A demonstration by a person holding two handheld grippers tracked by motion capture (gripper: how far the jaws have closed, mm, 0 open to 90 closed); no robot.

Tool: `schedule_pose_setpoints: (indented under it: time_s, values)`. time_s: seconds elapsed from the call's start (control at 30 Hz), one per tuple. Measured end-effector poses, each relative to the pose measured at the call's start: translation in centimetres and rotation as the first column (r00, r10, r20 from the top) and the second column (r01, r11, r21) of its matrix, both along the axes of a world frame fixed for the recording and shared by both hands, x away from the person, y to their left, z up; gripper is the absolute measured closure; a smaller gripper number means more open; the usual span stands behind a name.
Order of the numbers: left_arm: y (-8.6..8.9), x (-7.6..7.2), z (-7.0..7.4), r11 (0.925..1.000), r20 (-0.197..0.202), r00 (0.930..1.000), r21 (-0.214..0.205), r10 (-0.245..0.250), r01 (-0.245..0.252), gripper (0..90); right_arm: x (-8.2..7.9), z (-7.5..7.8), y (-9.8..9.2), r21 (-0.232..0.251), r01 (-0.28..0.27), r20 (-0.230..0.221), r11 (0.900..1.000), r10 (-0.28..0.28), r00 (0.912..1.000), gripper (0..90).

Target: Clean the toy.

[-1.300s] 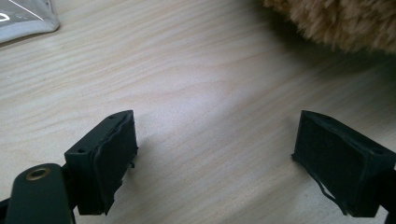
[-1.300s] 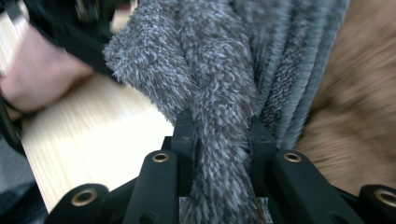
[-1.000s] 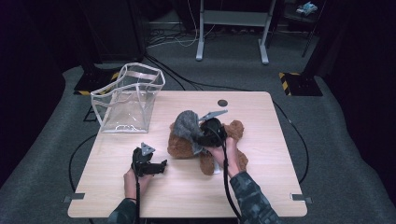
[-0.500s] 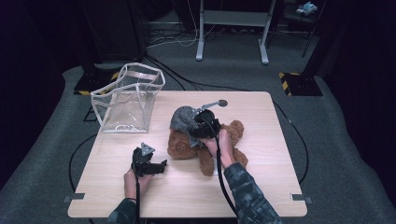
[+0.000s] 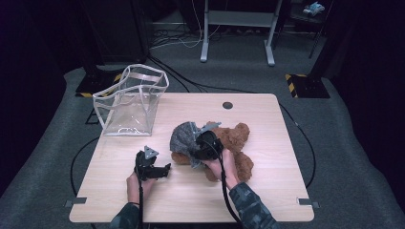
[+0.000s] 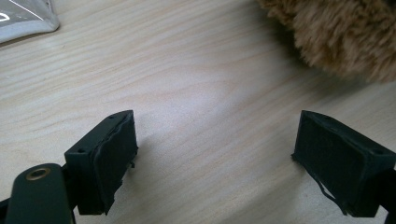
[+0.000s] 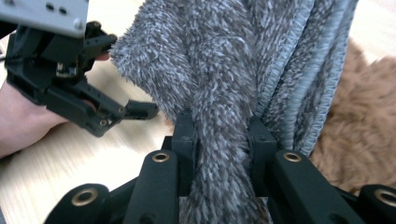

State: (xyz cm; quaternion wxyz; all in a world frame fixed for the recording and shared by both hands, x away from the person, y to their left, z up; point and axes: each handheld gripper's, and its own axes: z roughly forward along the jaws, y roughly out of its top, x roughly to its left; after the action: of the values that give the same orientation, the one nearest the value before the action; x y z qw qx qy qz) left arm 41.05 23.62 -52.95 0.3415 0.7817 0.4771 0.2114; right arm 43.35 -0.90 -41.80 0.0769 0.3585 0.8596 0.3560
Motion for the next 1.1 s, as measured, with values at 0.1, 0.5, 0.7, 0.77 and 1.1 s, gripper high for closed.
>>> schedule_pose_setpoints:
  time_s: [0.1, 0.5, 0.7, 0.77, 1.1]
  values:
    - [0.0, 0.0, 0.0, 1.0, -0.002, 1.0, 0.006, -0.004, 0.004, 12.7, -0.6, -0.7, -0.1, 0.011, -0.001, -0.008, 0.9999, 0.001, 1.0, 71.4]
    - [0.0, 0.0, 0.0, 1.0, 0.004, 1.0, -0.004, 0.004, -0.004, 12.7, -2.0, -4.0, -0.4, 0.006, -0.013, -0.083, 0.9999, 0.013, 0.9964, 71.4]
    - [0.0, 0.0, 0.0, 1.0, 0.004, 1.0, -0.004, 0.004, -0.004, 12.7, -2.1, -6.6, 0.3, -0.039, -0.038, -0.138, 0.9985, 0.032, 0.9899, 71.3]
    - [0.0, 0.0, 0.0, 1.0, 0.004, 1.0, 0.0, 0.004, -0.004, 12.7, -2.2, -7.4, 0.4, -0.064, -0.038, -0.177, 0.9973, 0.026, 0.9838, 71.3]
    - [0.2, 0.0, 0.2, 0.9994, -0.011, 0.9994, 0.008, -0.034, 0.034, 13.4, -2.4, -4.2, -1.7, -0.012, -0.031, -0.1, 0.9995, 0.029, 0.9946, 71.9]
